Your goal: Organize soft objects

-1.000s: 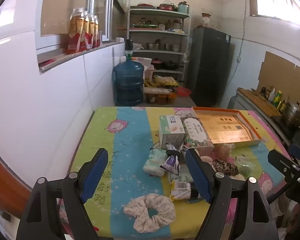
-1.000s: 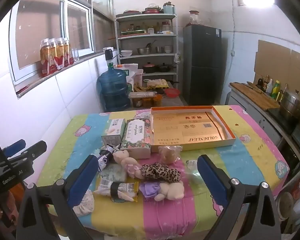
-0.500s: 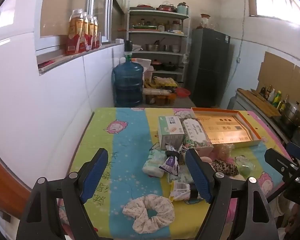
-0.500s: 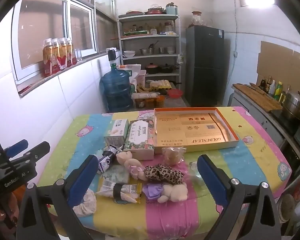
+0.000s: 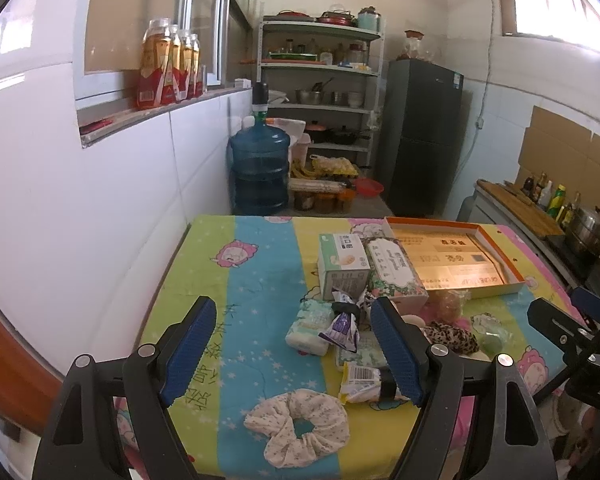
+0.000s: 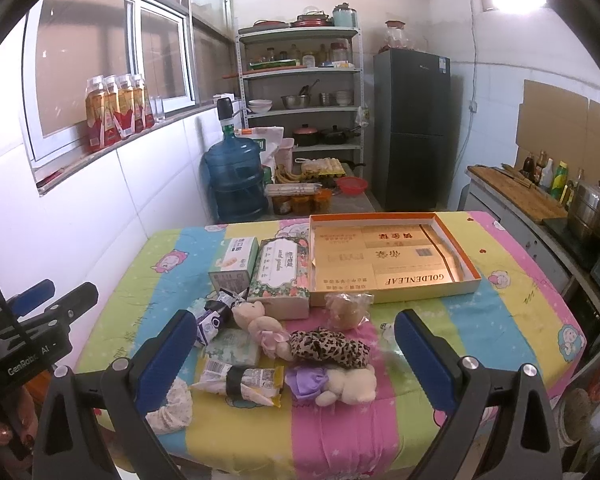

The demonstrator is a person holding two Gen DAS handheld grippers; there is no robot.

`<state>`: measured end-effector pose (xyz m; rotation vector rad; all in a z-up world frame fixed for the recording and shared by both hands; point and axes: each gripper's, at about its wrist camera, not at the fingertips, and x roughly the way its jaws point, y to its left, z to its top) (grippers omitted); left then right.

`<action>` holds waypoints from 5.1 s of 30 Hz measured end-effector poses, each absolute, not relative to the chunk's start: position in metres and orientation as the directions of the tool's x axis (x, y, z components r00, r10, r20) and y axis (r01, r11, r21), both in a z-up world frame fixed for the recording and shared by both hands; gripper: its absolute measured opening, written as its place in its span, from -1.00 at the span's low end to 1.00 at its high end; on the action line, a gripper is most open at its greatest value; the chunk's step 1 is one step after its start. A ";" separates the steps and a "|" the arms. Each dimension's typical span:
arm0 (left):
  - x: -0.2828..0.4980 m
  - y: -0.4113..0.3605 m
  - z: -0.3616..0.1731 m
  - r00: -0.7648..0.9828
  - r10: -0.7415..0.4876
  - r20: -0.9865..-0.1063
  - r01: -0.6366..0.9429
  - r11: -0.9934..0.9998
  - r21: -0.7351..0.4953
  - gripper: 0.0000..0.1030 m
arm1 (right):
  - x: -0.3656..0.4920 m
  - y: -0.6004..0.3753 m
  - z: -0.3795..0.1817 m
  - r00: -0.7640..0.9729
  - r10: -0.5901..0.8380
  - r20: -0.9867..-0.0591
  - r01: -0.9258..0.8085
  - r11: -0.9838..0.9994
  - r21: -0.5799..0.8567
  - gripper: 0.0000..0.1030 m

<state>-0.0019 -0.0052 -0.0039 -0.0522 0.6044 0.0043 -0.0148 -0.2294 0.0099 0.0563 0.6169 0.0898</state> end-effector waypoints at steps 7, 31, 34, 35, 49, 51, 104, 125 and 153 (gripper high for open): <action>-0.012 -0.005 -0.009 0.818 -0.027 -0.575 -0.001 0.999 -0.048 0.56 | -0.024 -0.231 0.000 0.809 0.096 -0.581 -0.055 0.995 0.088 0.95; -0.014 -0.001 -0.005 0.828 -0.014 -0.560 -0.036 0.996 -0.078 0.56 | -0.020 -0.232 0.000 0.803 0.125 -0.583 -0.094 0.992 0.083 0.95; -0.014 -0.003 -0.007 0.826 -0.020 -0.564 -0.027 0.997 -0.075 0.56 | -0.020 -0.231 0.000 0.805 0.116 -0.582 -0.088 0.993 0.076 0.95; -0.013 -0.002 -0.007 0.826 -0.024 -0.563 -0.023 0.997 -0.078 0.56 | -0.020 -0.232 -0.001 0.805 0.115 -0.582 -0.086 0.993 0.078 0.95; -0.007 0.003 -0.005 0.833 -0.046 -0.551 -0.006 0.996 -0.091 0.56 | -0.020 -0.227 0.003 0.813 0.108 -0.572 -0.080 0.994 0.074 0.95; -0.007 0.002 -0.005 0.832 -0.045 -0.553 -0.007 0.996 -0.092 0.56 | -0.020 -0.227 0.003 0.814 0.107 -0.572 -0.080 0.994 0.071 0.95; -0.005 0.028 -0.080 0.761 -0.128 -0.636 0.098 0.992 -0.083 0.56 | -0.011 -0.211 -0.043 0.737 0.211 -0.642 -0.193 0.976 0.099 0.95; 0.024 0.029 -0.181 0.593 -0.135 -0.794 0.085 0.991 -0.105 0.20 | -0.002 -0.228 -0.067 0.702 0.185 -0.688 -0.165 0.982 0.095 0.95; 0.034 0.012 -0.108 0.738 -0.215 -0.640 0.144 0.976 -0.161 -0.69 | 0.055 -0.344 -0.112 0.678 0.053 -0.733 -0.117 0.992 -0.037 0.47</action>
